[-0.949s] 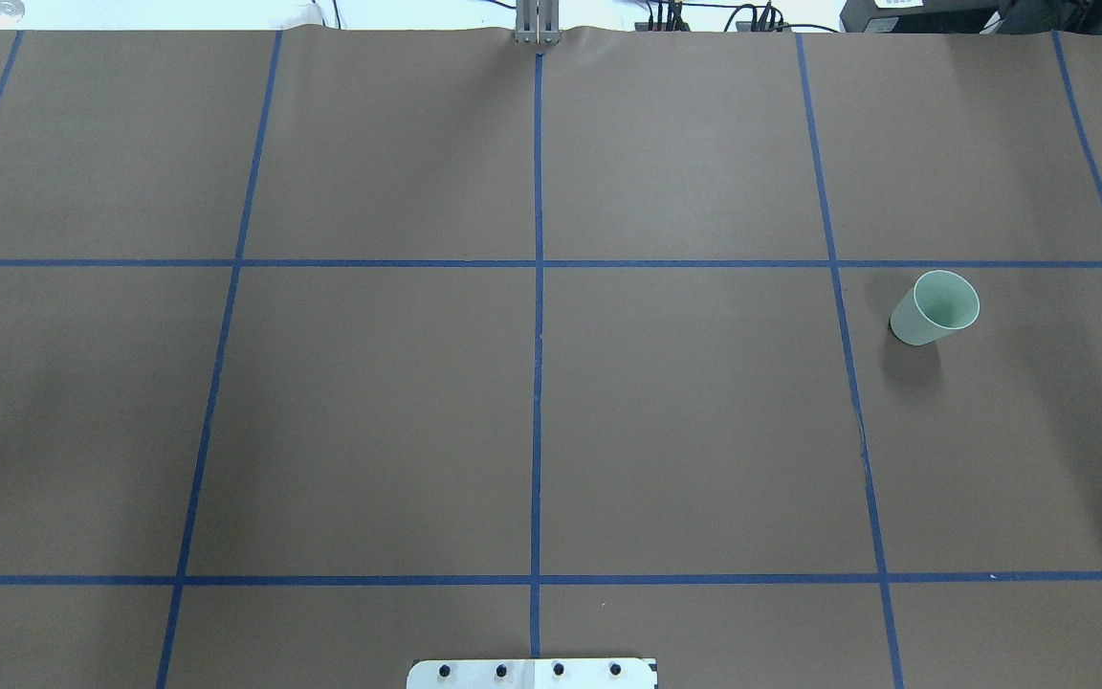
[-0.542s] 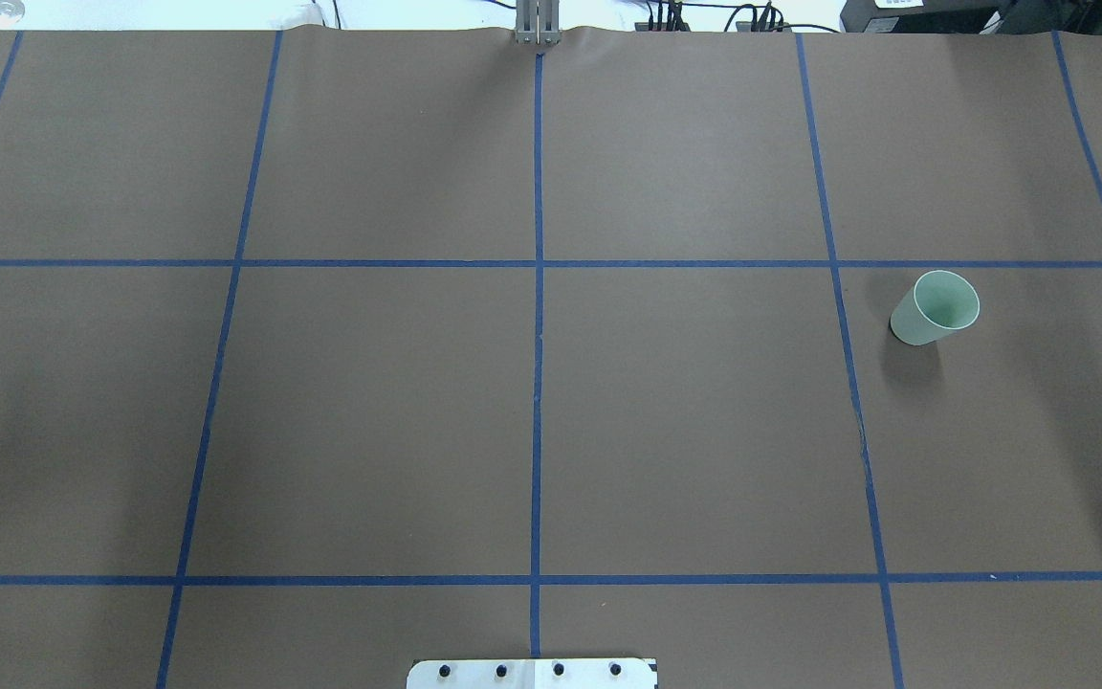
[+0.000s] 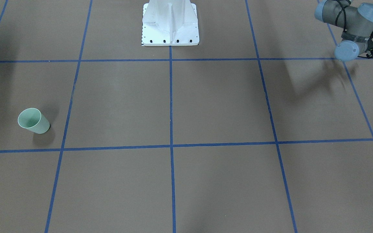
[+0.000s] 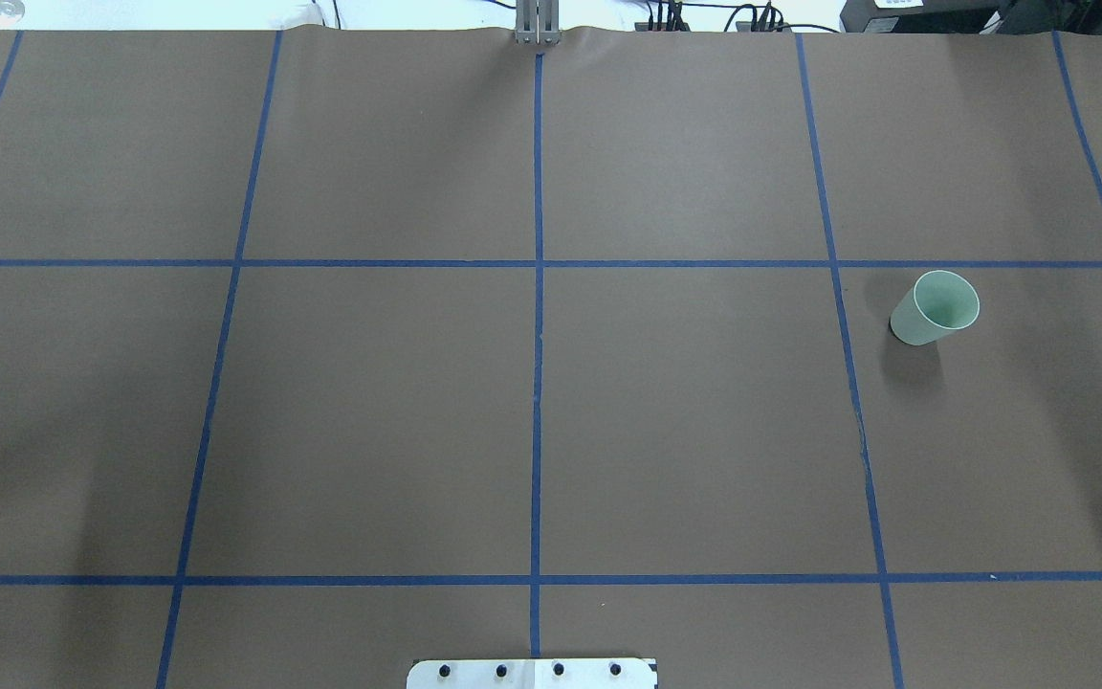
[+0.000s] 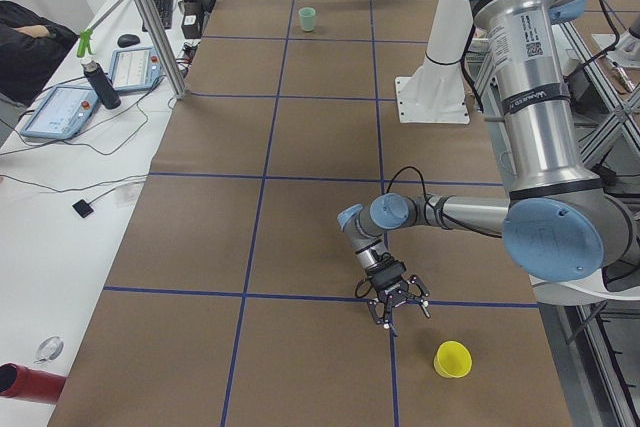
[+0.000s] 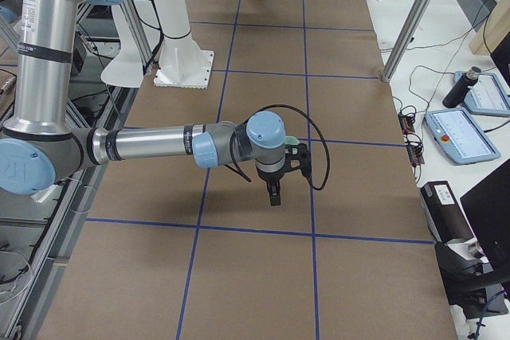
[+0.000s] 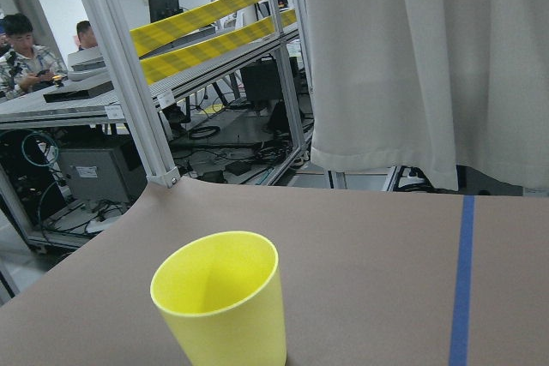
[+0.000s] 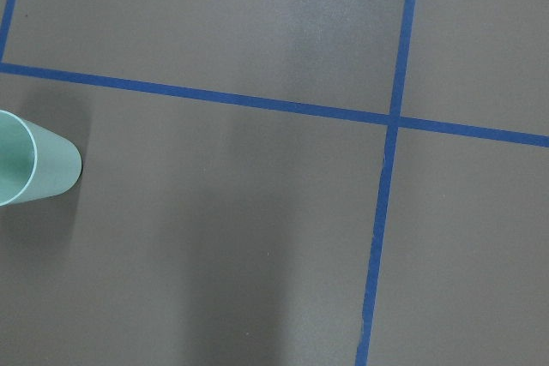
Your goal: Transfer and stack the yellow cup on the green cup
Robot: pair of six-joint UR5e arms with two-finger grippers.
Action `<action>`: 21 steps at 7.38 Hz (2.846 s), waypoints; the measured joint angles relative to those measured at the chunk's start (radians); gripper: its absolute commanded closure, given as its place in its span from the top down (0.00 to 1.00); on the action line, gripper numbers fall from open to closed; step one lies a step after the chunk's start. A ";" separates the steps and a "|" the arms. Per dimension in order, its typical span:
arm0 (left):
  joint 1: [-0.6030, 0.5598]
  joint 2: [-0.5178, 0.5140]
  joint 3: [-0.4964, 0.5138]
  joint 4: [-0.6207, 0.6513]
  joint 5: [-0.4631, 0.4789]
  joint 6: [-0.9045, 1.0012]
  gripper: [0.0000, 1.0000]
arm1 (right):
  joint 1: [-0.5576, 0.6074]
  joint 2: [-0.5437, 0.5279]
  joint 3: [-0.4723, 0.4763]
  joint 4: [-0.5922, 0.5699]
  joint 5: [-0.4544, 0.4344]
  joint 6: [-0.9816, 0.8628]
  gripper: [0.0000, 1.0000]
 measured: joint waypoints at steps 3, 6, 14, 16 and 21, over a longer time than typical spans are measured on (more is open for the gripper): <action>0.002 -0.003 0.040 0.030 -0.005 -0.009 1.00 | 0.000 -0.006 0.000 0.000 0.000 0.000 1.00; 0.001 0.003 0.082 0.033 -0.009 -0.007 1.00 | 0.000 -0.010 0.000 0.000 0.000 0.000 1.00; 0.001 0.004 0.155 0.007 -0.059 -0.070 1.00 | 0.000 -0.017 0.000 0.000 0.000 0.000 1.00; 0.002 0.004 0.161 0.000 -0.066 -0.080 1.00 | 0.000 -0.018 0.000 0.000 0.000 0.000 1.00; 0.010 0.003 0.191 -0.026 -0.123 -0.081 1.00 | 0.000 -0.022 0.002 0.019 0.001 0.000 1.00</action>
